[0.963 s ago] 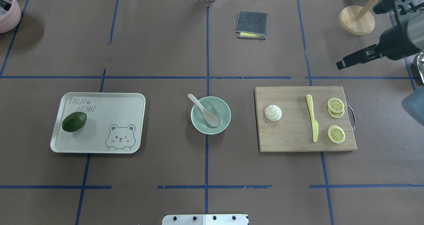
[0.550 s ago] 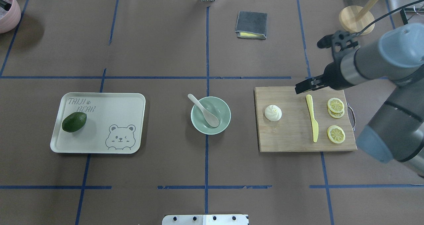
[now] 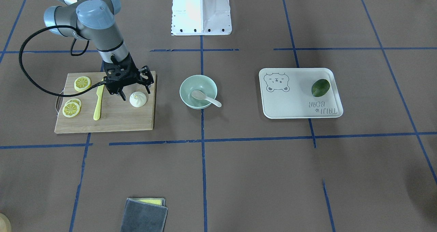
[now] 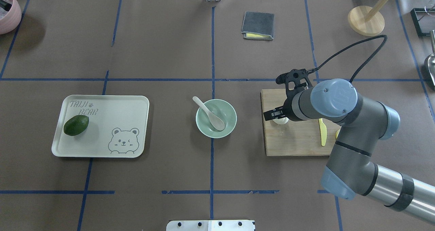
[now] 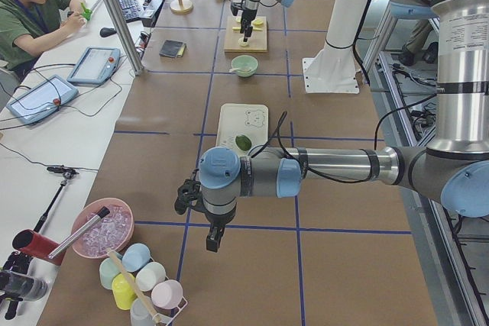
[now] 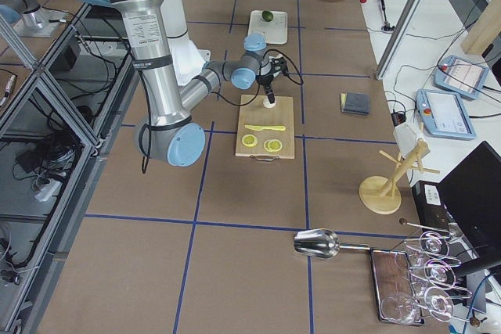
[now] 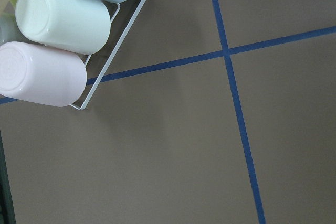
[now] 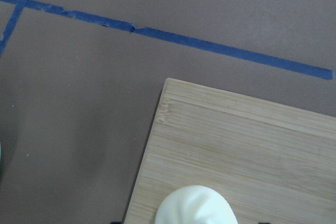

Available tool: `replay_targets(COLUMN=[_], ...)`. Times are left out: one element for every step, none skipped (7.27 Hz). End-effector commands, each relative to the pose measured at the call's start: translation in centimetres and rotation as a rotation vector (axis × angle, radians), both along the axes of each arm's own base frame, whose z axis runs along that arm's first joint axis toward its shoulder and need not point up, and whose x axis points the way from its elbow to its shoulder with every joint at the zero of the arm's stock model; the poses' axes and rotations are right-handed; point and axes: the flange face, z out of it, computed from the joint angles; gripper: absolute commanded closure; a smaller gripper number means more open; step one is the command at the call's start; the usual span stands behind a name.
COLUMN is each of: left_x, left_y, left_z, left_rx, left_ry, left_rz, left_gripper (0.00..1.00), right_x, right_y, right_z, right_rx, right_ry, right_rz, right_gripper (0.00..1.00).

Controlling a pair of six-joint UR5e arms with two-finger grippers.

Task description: Put spoon and bun in bowl

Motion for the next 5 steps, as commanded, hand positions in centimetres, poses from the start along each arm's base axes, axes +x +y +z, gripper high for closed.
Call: replay_targets(left_x=[0.0,0.0,0.0,0.0,0.1], left_y=[0.1,0.1,0.0,0.0,0.0], left_z=[0.1,0.1,-0.1,-0.1,-0.2], left_rx=[-0.002,-0.002,0.001,0.001,0.003], left_ry=[0.002,0.002,0.001,0.001,0.001], left_rz=[0.0,0.0,0.0,0.0,0.001], left_gripper=[0.0,0.0,0.0,0.0,0.0], right_x=[-1.1,-1.1,-1.2,-1.4,-1.9], right_y=[0.0,0.0,0.0,0.0,-0.1], right_z=[1.5,1.3,1.0,0.6,-1.0], right_rx=[-0.003,-0.004,-0.001,0.003,0.015], right_ry=[0.036,0.033,0.027,0.022,-0.002], right_rz=[0.007,0.005,0.004,0.003,0.004], right_gripper=[0.87,1.0,1.0,1.0,1.0])
